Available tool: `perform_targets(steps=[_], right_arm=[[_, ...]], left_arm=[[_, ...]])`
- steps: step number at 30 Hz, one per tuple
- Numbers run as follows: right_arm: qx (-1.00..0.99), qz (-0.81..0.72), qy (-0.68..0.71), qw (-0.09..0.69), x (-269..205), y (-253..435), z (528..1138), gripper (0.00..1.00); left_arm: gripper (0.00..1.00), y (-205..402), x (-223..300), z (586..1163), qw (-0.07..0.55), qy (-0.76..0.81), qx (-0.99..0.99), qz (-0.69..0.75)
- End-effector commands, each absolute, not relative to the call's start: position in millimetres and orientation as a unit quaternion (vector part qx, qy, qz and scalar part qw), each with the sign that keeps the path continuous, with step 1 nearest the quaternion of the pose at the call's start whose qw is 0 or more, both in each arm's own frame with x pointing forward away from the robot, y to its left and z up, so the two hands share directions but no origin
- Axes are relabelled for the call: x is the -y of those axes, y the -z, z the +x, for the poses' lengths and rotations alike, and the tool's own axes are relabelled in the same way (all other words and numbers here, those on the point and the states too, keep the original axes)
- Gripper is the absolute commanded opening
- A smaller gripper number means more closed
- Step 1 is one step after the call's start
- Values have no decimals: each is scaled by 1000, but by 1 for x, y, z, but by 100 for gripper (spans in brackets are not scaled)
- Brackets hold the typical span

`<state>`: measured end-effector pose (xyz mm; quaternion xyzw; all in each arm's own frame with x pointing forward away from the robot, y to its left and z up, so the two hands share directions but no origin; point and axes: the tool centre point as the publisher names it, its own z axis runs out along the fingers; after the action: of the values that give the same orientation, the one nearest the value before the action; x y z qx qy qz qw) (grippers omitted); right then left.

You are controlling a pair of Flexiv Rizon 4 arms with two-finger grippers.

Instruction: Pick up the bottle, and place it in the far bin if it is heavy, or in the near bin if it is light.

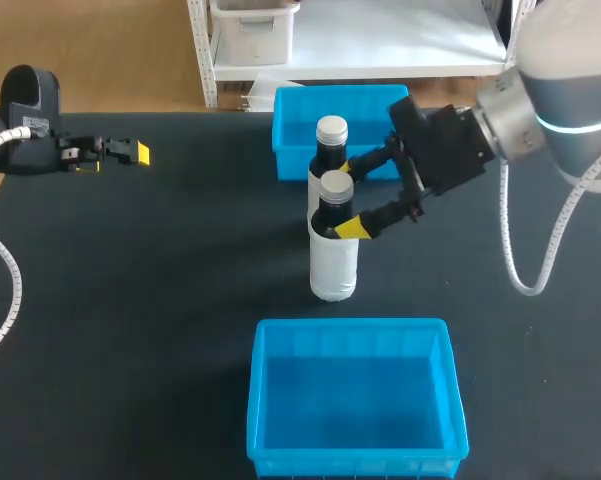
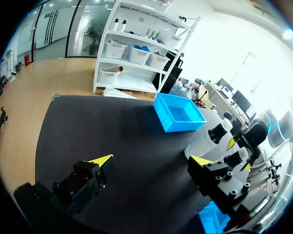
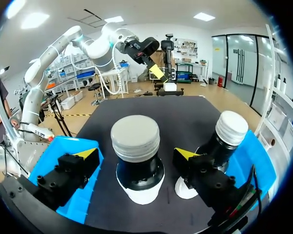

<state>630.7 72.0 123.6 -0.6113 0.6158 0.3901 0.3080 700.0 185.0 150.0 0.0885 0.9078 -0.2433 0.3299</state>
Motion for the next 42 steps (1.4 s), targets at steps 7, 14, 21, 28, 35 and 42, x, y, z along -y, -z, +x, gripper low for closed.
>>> perform_targets(steps=[7, 14, 21, 28, 35, 42], right_arm=[[-616, -612, -395, 301, -81, -118, 634, 100], [-618, -609, -396, 300, -83, -116, 634, 100], [-619, -607, -397, 300, -83, -116, 634, 100], [-619, -608, -398, 299, -83, -115, 633, 79], [-618, -608, -399, 299, -84, -115, 633, 61], [-616, -610, -398, 300, -85, -116, 633, 44]], left_arm=[[100, -150, -185, 700, 330, 243, -908, 88], [100, -150, -185, 700, 330, 243, -908, 88], [100, -150, -185, 700, 330, 243, -908, 88], [100, -150, -185, 700, 330, 243, -908, 88], [100, -150, -185, 700, 330, 243, -908, 88], [100, -150, -185, 700, 330, 243, -908, 88]])
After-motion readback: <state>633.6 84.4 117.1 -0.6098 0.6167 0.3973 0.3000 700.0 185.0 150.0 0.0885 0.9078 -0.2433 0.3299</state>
